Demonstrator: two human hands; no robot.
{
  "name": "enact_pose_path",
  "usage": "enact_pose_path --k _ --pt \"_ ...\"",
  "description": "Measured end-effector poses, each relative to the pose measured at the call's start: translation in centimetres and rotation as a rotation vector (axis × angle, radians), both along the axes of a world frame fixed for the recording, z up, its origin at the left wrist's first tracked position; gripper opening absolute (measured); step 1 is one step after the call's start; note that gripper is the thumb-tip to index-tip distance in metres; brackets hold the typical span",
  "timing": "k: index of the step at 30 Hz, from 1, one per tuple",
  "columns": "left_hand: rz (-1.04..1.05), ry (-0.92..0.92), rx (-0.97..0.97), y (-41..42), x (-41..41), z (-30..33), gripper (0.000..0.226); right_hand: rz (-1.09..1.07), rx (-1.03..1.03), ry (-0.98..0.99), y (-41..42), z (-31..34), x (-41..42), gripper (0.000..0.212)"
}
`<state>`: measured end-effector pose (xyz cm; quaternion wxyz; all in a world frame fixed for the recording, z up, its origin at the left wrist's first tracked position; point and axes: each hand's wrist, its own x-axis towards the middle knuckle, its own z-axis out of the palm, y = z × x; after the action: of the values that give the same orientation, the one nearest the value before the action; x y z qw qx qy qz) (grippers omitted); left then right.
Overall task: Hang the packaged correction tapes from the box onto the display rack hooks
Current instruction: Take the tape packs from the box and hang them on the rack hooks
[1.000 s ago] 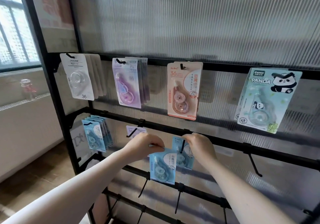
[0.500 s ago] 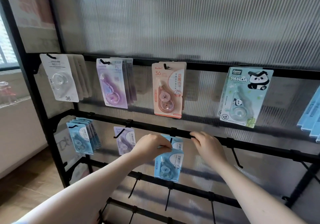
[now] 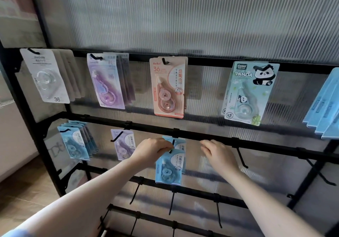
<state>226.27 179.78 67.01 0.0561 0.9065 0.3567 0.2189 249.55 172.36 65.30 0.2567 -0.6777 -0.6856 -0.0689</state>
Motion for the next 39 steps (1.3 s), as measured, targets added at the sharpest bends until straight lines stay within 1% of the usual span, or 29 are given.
enact_pose_path --k 7,12,19,24,27,30,34,39 --pt "0.056 -0.056 -0.014 0.8 1.6 -0.2 0.027 0.032 0.011 0.02 -0.7 -1.0 0.9 0.026" --pt "0.071 -0.081 0.007 1.2 1.9 -0.4 0.027 0.009 -0.031 0.005 -1.1 -1.7 1.2 0.03" --pt "0.071 -0.163 0.071 1.2 1.4 -1.2 0.026 -0.006 -0.056 0.002 -1.6 -2.6 1.0 0.029" --pt "0.113 -0.142 0.098 0.2 -0.1 -2.4 0.043 -0.043 -0.07 -0.011 -2.1 -3.7 0.7 0.03" --pt "0.16 -0.119 0.076 -0.9 -1.3 -3.4 0.053 -0.05 -0.074 -0.015 -2.5 -4.6 0.1 0.031" --pt "0.197 -0.111 0.054 -2.1 -2.9 -4.7 0.058 -0.043 -0.065 -0.038 -2.8 -5.8 -0.8 0.026" --pt "0.254 -0.098 0.032 -3.7 -5.2 -7.4 0.056 -0.011 -0.076 -0.055 -3.0 -8.0 -2.4 0.027" --pt "0.365 -0.037 -0.082 -6.0 -8.4 -13.0 0.06 0.051 -0.121 -0.082 -3.5 -12.4 -4.6 0.026"
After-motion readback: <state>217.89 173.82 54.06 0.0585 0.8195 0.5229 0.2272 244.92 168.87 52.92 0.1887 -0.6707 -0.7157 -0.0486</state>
